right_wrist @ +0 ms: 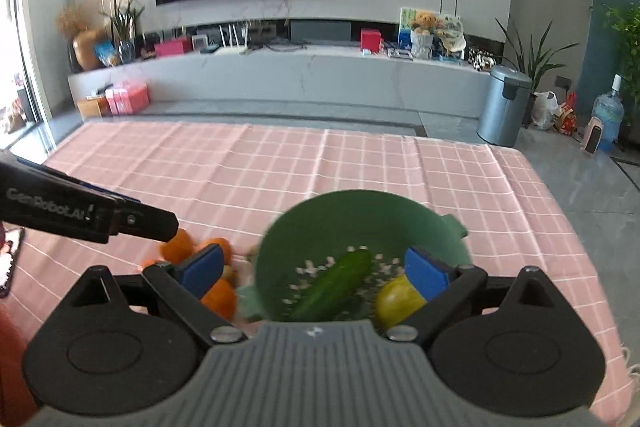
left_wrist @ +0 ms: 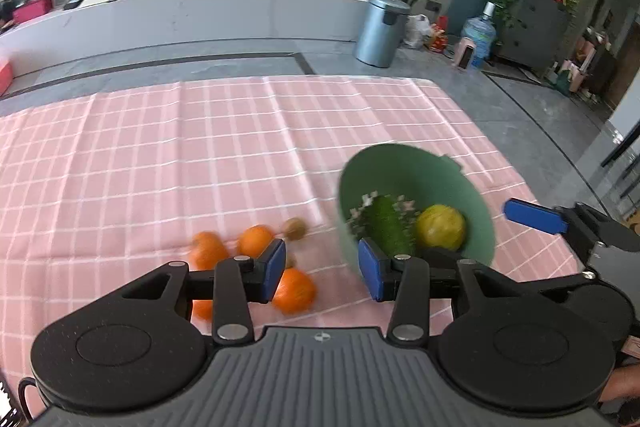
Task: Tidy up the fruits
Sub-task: 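Grasp an orange with the left tool while the right tool grasps another orange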
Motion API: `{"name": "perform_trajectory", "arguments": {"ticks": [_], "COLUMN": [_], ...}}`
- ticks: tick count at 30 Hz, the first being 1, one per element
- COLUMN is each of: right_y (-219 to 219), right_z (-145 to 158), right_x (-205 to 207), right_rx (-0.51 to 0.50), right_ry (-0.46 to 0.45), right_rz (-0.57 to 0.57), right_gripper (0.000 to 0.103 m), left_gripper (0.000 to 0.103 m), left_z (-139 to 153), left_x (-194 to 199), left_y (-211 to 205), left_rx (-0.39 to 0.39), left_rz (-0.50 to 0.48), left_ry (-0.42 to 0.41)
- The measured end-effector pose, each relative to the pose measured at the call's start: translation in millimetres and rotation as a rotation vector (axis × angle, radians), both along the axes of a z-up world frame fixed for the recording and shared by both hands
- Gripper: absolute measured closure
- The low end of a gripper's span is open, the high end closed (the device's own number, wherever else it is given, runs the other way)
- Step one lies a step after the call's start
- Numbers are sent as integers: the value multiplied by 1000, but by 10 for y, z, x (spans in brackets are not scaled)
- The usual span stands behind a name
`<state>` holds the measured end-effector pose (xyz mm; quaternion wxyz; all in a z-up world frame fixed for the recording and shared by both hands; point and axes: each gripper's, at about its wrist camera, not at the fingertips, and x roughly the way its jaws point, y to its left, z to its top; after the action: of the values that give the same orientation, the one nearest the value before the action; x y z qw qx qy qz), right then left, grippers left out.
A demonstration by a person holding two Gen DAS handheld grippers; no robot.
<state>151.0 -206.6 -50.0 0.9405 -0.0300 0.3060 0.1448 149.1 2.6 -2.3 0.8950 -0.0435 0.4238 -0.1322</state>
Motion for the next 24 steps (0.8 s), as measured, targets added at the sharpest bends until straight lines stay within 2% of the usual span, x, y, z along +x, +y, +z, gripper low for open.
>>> {"name": "perform_trajectory", "arguments": {"ticks": [6,13,17,20,24], "right_y": [169,470,661,765,836], "right_z": [-99,-285,-404,-504,-671], "right_x": [-222,-312,-278,-240,-119], "right_rx": [68,79,67,64,92], "right_ry": [-10,27,66,97,157], "right_rz": [-28,2,39,50,11], "right_gripper": [9,11,26,31,40], "left_gripper": [52,49,49,49,49], "left_z": [-74,-173,-329,-450,-598], "left_x": [-129,-222,-225,-204,-156], "left_y": [338,725,793,811,820], "left_rx": [17,-52,-63,-58,-48], "left_rz": [31,84,91,98,92], "left_ry": [5,-17,10,17,39]}}
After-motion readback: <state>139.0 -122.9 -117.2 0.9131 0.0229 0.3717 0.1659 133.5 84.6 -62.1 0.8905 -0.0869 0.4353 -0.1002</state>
